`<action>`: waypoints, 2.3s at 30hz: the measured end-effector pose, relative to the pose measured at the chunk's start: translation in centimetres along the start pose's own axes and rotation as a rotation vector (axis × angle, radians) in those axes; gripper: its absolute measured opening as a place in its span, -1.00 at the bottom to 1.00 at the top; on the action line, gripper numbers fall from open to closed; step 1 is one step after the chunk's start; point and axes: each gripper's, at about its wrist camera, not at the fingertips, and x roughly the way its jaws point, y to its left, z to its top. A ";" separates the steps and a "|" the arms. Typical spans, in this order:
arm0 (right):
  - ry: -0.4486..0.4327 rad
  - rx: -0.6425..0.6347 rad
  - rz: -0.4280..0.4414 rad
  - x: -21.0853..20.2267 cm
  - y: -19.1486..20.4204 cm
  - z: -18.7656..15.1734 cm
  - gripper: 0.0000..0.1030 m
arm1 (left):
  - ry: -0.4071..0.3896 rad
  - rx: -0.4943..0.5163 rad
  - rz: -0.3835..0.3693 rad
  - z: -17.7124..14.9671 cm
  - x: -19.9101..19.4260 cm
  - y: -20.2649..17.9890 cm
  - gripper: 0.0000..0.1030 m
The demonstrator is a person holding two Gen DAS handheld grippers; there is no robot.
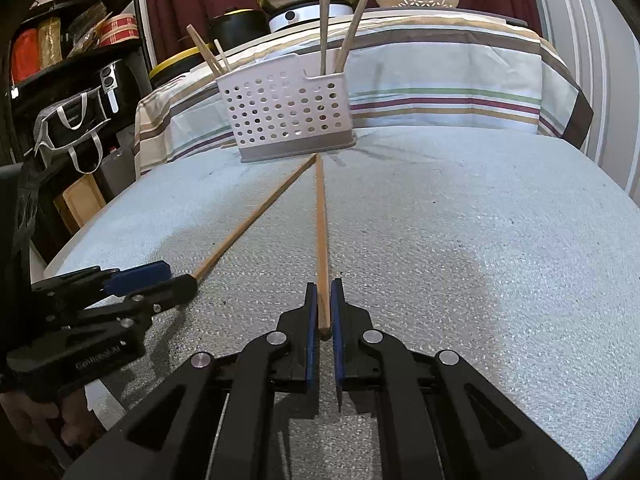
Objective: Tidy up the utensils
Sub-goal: 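Close the right tool on one chopstick while the left tool grasps another, then lift both held chopsticks upright and carry them above the caddy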
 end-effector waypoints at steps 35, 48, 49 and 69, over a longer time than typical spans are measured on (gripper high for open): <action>-0.024 -0.017 -0.015 -0.2 0.6 0.4 -0.86 | -0.071 0.023 -0.041 -0.1 -0.1 -0.3 -0.88; -0.131 -0.053 -0.049 -3.5 1.2 2.3 -0.87 | -0.172 0.014 -0.006 1.4 -3.6 1.1 -0.88; -0.140 -0.054 -0.051 -3.8 1.2 2.5 -0.87 | -0.182 0.012 -0.003 1.7 -4.0 1.3 -0.88; -0.307 -0.103 -0.053 -8.2 2.6 8.4 -0.87 | -0.355 -0.033 0.029 6.7 -11.4 4.1 -0.88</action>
